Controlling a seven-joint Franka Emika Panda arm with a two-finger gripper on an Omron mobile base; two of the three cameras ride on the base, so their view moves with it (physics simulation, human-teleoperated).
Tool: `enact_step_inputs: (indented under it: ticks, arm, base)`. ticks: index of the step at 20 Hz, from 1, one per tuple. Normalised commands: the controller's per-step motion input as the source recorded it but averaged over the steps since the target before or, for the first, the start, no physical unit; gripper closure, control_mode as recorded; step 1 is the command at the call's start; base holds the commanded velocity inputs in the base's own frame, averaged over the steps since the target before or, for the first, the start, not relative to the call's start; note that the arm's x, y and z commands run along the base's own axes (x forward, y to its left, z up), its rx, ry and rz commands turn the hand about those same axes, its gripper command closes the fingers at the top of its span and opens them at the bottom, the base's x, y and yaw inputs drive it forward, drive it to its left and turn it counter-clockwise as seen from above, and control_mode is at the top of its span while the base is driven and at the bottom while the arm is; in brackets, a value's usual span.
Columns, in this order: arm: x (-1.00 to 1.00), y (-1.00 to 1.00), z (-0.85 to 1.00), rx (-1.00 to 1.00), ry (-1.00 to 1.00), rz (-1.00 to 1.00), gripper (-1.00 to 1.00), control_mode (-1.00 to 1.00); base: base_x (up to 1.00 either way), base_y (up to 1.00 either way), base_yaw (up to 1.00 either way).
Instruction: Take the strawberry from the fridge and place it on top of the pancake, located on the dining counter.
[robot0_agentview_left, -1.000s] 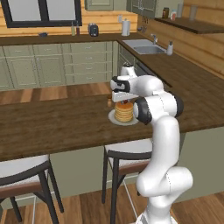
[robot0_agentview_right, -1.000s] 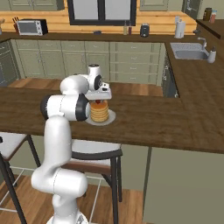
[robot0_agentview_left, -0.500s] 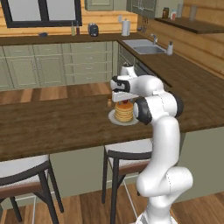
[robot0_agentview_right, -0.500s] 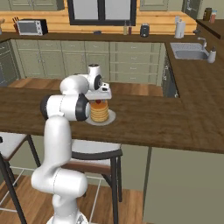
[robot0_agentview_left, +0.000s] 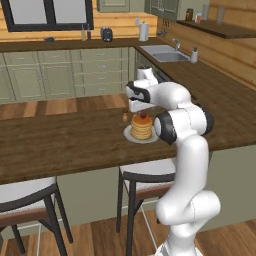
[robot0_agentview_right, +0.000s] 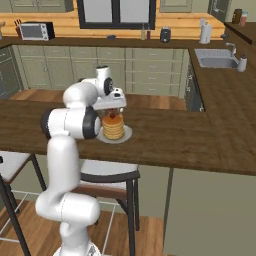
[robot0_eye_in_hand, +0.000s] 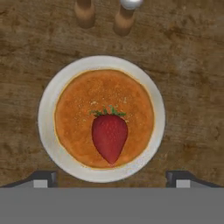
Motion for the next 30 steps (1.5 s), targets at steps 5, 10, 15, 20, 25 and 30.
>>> enact_step_inputs:
  ticks: [5, 10, 15, 20, 25, 30]
  arm:
    - [-0.59, 0.01, 0.53, -0.1, -0.02, -0.06, -1.0, -1.0]
    - [-0.99, 0.0, 0.24, 0.03, -0.09, -0.13, -1.0, -1.0]
    - [-1.0, 0.0, 0.41, 0.16, -0.06, -0.13, -1.0, -1.0]
    - [-1.0, 0.15, 0.7, 0.06, 0.05, -0.04, -1.0, -1.0]
    - [-1.0, 0.38, 0.29, 0.0, 0.11, 0.0, -1.0, -1.0]
    - [-1.0, 0.67, 0.0, 0.0, 0.05, 0.0, -1.0, -1.0]
  base:
    - [0.0, 0.0, 0.0]
    - [0.0, 0.0, 0.0]
    - [0.0, 0.0, 0.0]
    - [0.0, 0.0, 0.0]
    - [0.0, 0.0, 0.0]
    - [0.0, 0.0, 0.0]
